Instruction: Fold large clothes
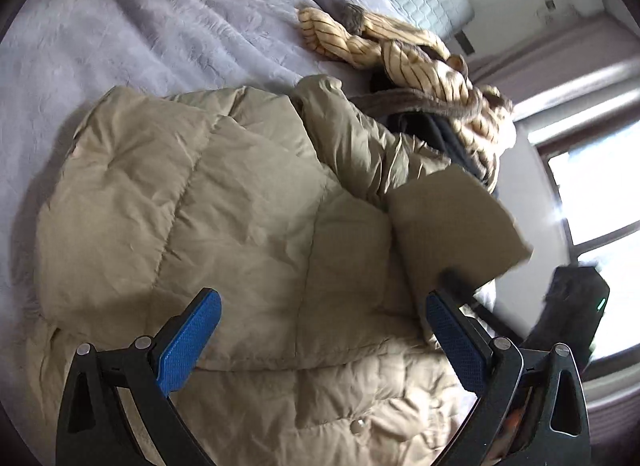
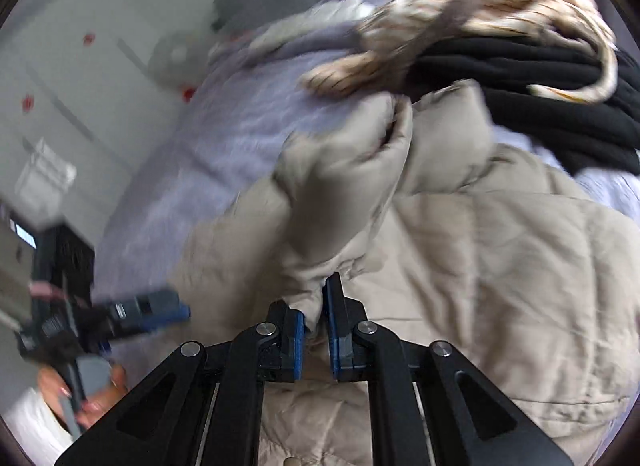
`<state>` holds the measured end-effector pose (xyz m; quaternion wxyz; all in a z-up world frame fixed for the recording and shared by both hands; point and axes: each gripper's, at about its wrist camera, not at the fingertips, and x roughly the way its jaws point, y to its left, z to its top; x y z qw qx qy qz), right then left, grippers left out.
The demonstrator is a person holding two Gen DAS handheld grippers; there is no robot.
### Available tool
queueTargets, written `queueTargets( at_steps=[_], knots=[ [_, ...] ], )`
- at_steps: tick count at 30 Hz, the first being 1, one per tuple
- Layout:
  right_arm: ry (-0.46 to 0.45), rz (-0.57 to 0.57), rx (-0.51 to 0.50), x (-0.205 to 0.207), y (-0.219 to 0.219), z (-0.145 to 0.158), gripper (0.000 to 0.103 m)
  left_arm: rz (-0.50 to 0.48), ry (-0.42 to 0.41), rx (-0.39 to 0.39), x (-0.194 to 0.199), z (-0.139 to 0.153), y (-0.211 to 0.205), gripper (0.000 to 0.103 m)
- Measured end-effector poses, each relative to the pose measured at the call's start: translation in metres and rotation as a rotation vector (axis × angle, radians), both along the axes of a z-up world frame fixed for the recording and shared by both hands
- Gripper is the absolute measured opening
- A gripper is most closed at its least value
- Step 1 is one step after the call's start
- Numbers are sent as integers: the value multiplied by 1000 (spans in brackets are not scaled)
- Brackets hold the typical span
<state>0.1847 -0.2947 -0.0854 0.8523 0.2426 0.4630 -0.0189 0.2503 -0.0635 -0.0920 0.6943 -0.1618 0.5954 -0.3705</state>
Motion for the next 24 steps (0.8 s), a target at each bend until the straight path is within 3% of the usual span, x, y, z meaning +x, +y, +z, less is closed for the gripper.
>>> queueTargets(
  at_steps=[2,4,5,6,8,11,14,17,20,21,22,23,24],
  knots=[
    [82,71,-76,8,21,-13,20,7,39,-47,5,-3,2,102],
    [134,120,-130,7,34,-21,40,2,71,-85,6,-5,-1,102],
    [155,138,-167,1,38,-23,61,-6,84,-100,6,-6,-5,102],
    [163,147,-198,-3,40,-23,75,-20,94,-114,6,-7,-9,102],
    [166,163,-251,-24,37,-18,75,-44,98,-120,4,-8,-17,102],
    [192,111,-232,-52,23,-16,75,-77,91,-87,2,-14,-32,102],
    [235,-58,-108,-96,-22,-14,75,-89,85,-26,3,-24,-46,102],
    [228,-333,128,-140,-90,-23,75,-111,75,-2,3,-28,-59,102],
    [145,-587,374,-172,-145,-39,73,-131,60,19,0,-27,-72,98],
    [115,-656,428,-179,-156,-43,63,-134,53,23,-1,-27,-73,92],
    [102,-701,459,-184,-165,-46,53,-142,46,31,-3,-26,-76,79],
    [97,-722,480,-185,-171,-49,28,-154,37,44,-5,-25,-79,60],
    [95,-733,490,-184,-176,-51,15,-170,23,50,-8,-24,-79,46]
  ],
)
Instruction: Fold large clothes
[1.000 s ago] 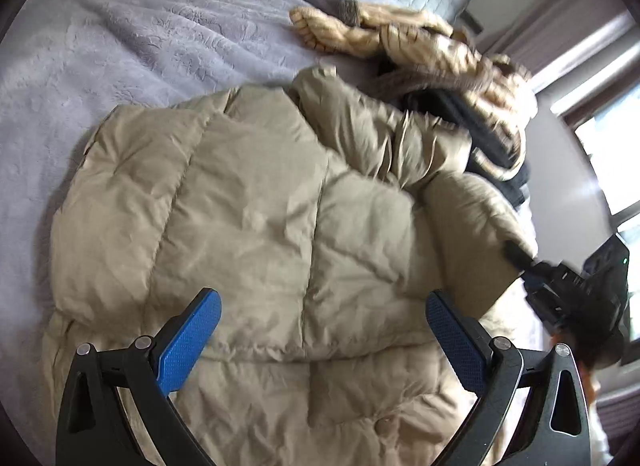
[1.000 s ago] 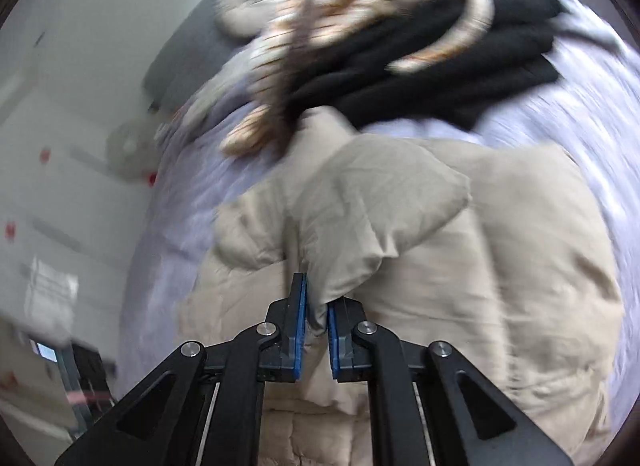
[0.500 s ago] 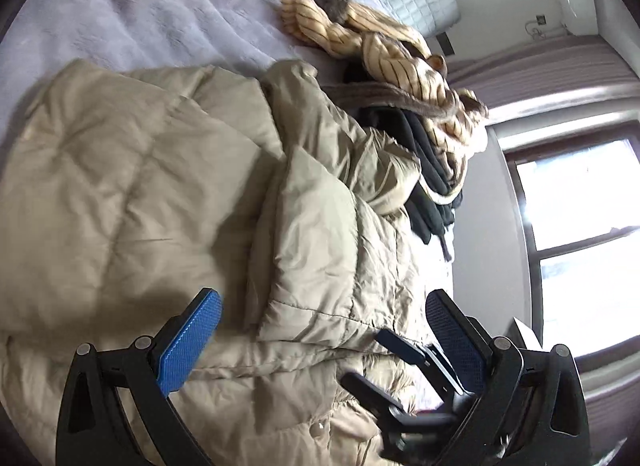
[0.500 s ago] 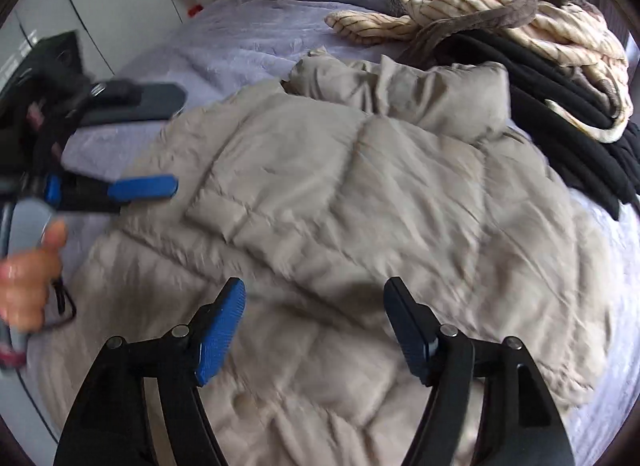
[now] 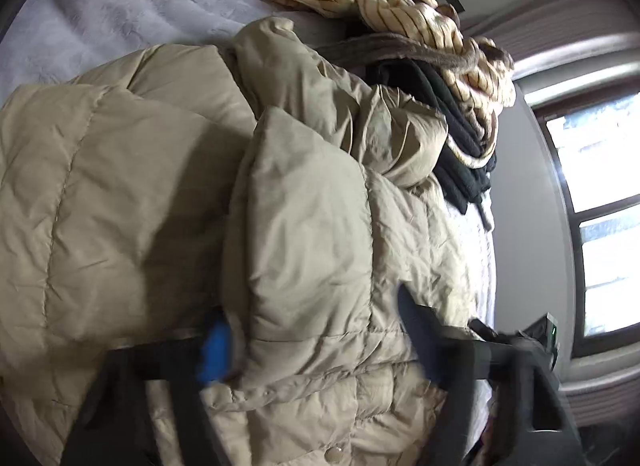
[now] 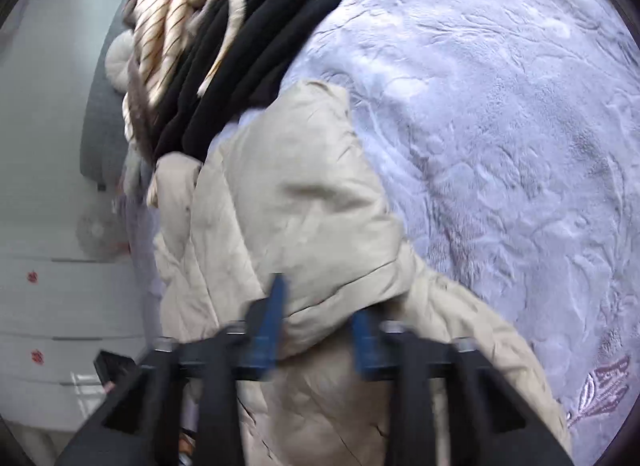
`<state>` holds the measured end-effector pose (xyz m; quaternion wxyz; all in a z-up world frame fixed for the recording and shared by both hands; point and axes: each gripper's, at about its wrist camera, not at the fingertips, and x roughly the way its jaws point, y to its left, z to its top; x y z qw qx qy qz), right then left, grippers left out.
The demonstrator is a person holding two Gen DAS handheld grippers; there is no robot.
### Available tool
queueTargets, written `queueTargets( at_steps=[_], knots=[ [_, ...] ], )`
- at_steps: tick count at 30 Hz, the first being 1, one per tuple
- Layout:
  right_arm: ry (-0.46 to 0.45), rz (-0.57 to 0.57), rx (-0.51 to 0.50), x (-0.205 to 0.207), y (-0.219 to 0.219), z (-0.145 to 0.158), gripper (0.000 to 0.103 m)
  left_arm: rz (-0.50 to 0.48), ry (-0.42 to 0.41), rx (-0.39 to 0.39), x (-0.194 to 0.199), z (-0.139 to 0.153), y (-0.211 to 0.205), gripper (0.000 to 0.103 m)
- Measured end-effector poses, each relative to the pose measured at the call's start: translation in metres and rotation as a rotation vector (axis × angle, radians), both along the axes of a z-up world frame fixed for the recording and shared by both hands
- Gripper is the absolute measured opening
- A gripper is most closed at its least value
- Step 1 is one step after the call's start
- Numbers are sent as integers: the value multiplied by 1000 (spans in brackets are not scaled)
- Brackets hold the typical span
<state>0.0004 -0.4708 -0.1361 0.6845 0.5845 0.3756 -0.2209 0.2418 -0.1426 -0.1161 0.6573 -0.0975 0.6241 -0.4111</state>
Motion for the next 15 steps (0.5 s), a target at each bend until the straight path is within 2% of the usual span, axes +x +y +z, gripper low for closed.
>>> queueTargets(
  at_steps=[1,2,6,9,11,13,15],
  knots=[
    [13,2,-11,3,-1,-1,13,-19,-11,4,-3,0,2,18],
    [21,15,-24,7,1,-1,11,-28,-23,8,-6,1,6,14],
    [43,116,-80,22,17,-3,11,-7,-80,19,-20,2,35,14],
    [51,140,-66,21,24,-17,11,16,-63,74,-21,-18,50,15],
    [54,134,-64,24,27,-23,11,31,-43,79,-18,-25,54,15],
    [57,133,-71,26,27,-22,11,40,-44,86,-15,-18,57,15],
    [57,146,-78,25,27,-18,11,40,-80,108,-14,-6,61,15]
  ],
)
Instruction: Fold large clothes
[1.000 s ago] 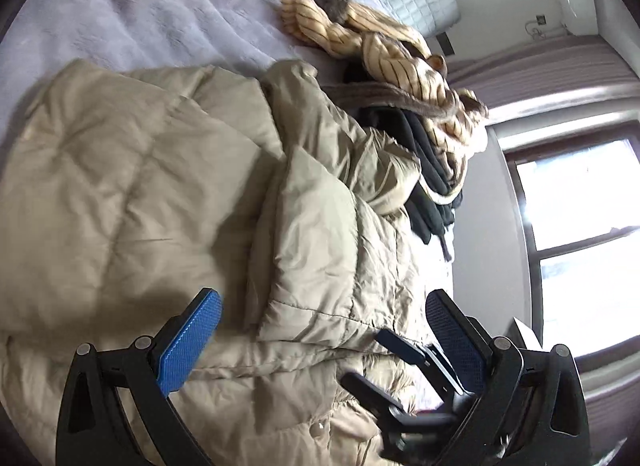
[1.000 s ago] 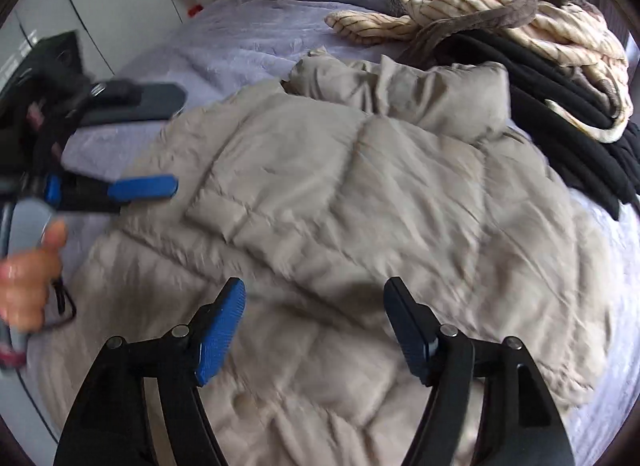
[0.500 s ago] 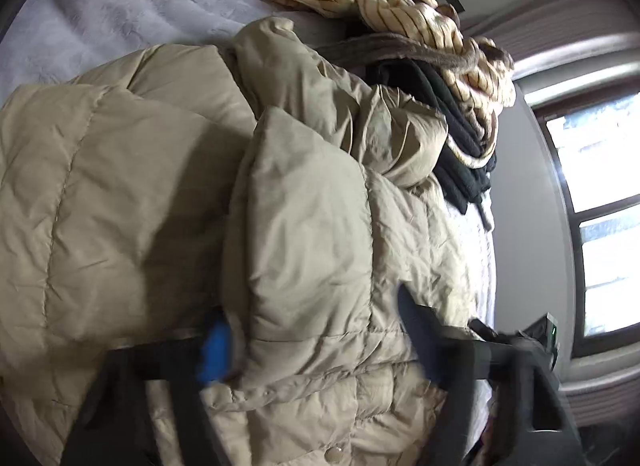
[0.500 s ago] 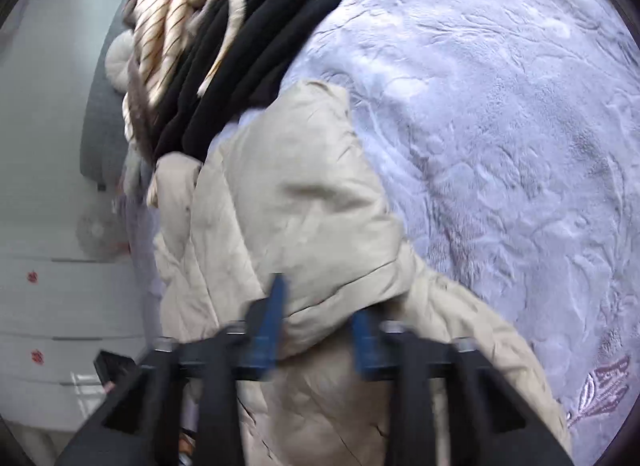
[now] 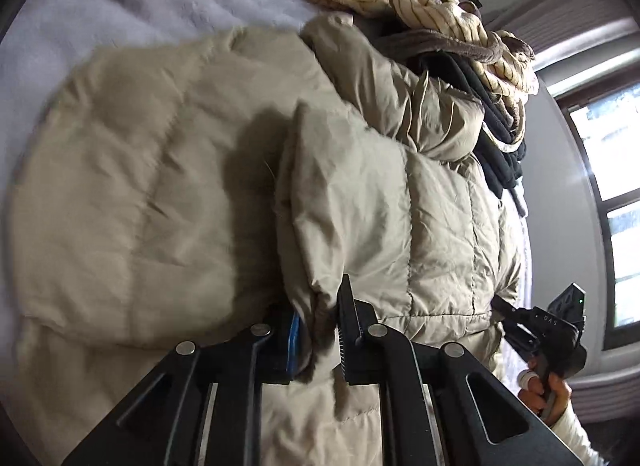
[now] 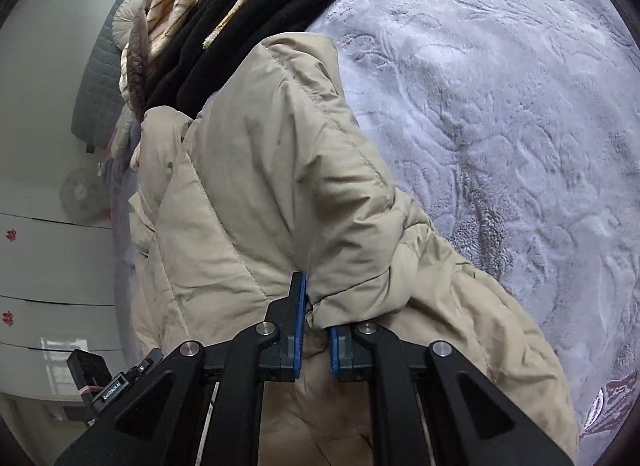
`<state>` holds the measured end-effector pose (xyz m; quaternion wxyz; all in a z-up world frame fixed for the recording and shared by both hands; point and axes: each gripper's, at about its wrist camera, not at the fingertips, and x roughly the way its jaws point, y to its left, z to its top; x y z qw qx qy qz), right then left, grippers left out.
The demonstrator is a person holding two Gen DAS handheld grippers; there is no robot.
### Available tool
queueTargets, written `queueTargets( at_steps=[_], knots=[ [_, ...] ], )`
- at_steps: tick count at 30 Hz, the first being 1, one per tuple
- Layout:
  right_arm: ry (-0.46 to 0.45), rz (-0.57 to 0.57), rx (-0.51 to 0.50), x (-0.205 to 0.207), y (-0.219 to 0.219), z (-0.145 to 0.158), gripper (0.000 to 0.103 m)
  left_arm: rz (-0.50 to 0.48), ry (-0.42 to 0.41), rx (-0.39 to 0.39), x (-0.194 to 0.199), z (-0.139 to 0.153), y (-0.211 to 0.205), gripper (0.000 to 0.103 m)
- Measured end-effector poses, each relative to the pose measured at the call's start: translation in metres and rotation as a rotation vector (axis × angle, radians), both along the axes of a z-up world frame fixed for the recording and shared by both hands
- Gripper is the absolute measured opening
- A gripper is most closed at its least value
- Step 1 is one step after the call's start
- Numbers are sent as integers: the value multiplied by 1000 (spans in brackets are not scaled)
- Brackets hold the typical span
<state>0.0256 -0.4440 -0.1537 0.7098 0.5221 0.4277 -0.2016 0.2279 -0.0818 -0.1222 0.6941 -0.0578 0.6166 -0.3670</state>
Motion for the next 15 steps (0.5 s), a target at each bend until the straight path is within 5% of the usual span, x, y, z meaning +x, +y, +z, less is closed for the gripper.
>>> queueTargets(
  at_steps=[5,9,12,15],
  knots=[
    [6,35,-35,1,8,10,13,-4,-119,40,0,37,13,15],
    [0,35,-27,3,7,8,13,-16,-154,-3,7,54,-4,15],
    [12,53,-37,4,10,11,13,-37,-174,62,12,40,-31,15],
    [50,193,-132,9,24,34,16,-58,-176,190,16,-3,-45,15]
  ],
)
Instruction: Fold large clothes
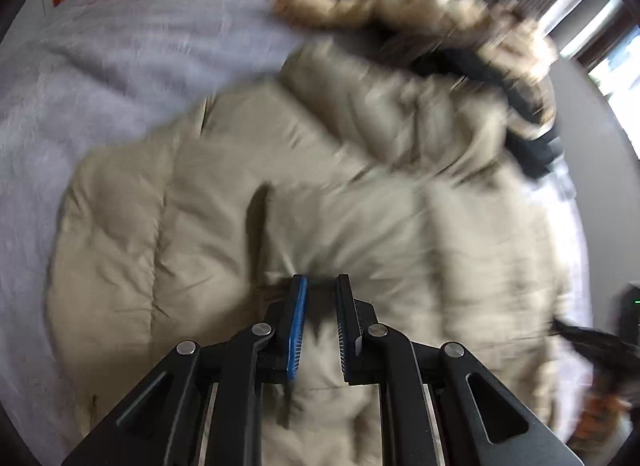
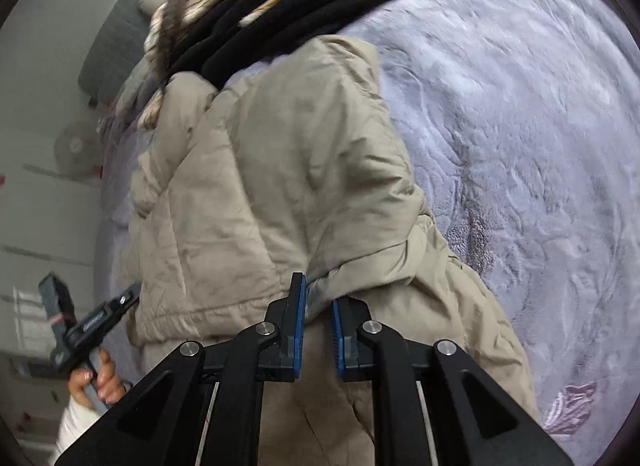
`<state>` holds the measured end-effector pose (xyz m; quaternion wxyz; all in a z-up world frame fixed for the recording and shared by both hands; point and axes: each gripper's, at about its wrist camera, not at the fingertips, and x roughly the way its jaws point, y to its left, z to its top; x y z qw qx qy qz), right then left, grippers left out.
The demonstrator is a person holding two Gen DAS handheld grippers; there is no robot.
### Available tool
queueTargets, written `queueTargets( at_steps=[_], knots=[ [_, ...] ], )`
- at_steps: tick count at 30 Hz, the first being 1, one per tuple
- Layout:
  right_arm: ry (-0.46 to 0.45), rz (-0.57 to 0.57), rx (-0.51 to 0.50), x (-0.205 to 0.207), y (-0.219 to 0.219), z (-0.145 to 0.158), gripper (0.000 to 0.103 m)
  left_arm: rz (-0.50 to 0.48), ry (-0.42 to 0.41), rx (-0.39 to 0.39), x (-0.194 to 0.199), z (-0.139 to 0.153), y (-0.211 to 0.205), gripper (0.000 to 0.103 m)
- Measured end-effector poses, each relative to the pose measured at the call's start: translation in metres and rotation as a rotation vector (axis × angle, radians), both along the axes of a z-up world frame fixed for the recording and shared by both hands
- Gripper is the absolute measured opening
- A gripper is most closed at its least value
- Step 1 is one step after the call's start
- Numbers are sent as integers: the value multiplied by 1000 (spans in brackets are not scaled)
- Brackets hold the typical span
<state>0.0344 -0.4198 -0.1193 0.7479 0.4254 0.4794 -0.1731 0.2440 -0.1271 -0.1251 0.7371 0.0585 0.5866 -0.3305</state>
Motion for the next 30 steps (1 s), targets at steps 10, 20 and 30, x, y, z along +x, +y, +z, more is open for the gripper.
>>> queueTargets(
  at_steps=[10,20,30],
  knots=[
    [-205,-232,73,-5,-94,0,69,-2,17,-25,3,-20,8,15],
    [-143,-164,116,53,-108,-55,16,-3,3,-6,2,-20,2,15],
    [-8,-182,-113,34,-87,-33,26,0,-7,-16,0,-23,-2,15]
  ],
)
